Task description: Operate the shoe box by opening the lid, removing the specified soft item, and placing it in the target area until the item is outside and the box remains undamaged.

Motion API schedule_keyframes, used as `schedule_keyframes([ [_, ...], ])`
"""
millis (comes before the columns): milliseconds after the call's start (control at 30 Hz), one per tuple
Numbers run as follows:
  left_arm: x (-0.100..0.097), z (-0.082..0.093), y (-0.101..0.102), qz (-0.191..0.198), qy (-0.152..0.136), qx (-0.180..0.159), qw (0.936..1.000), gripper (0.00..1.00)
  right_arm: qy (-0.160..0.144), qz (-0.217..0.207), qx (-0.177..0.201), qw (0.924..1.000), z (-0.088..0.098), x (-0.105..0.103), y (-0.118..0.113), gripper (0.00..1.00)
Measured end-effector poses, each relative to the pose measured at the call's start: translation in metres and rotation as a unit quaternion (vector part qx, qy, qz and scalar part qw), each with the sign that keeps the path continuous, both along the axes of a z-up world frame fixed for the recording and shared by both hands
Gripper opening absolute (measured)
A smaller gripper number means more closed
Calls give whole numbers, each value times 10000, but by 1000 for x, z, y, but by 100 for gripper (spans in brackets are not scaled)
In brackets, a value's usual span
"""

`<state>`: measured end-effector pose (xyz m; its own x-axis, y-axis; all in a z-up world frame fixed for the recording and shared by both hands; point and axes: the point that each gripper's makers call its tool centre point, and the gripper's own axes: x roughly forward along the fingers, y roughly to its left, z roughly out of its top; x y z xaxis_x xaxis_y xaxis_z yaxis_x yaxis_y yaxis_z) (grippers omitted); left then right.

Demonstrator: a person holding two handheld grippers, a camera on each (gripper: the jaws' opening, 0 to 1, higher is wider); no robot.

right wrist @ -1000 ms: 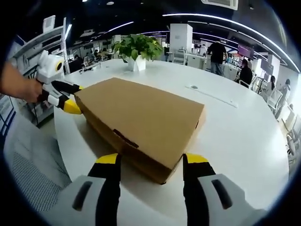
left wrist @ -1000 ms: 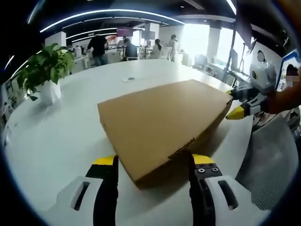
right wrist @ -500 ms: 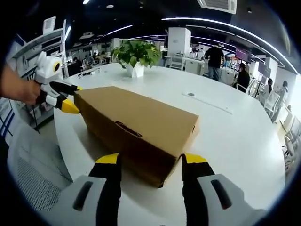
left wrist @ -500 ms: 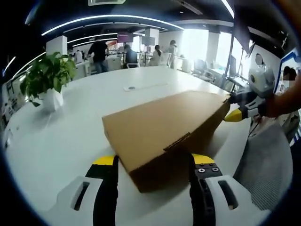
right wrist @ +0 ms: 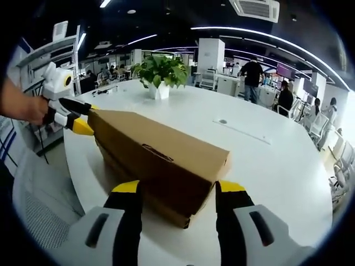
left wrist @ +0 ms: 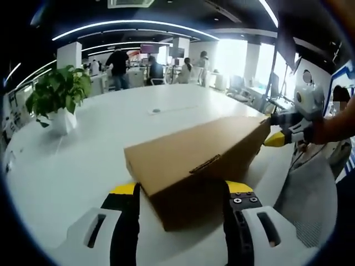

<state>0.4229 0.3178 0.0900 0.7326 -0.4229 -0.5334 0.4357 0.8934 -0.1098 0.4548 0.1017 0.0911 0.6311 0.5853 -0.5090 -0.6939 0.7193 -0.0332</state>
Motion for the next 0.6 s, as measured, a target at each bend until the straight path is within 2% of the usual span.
schedule_keyframes([
  [400, 11, 24, 2, 118, -133, -299, 9994, 60, -194, 15, -11, 9998, 17, 13, 1, 47],
  [533, 16, 33, 1, 124, -218, -298, 9992, 61, -355, -54, -18, 9994, 25, 23, -2, 42],
  [600, 20, 39, 2, 179, -255, -420, 9986, 61, -427, -90, -24, 9990, 28, 28, -5, 37],
])
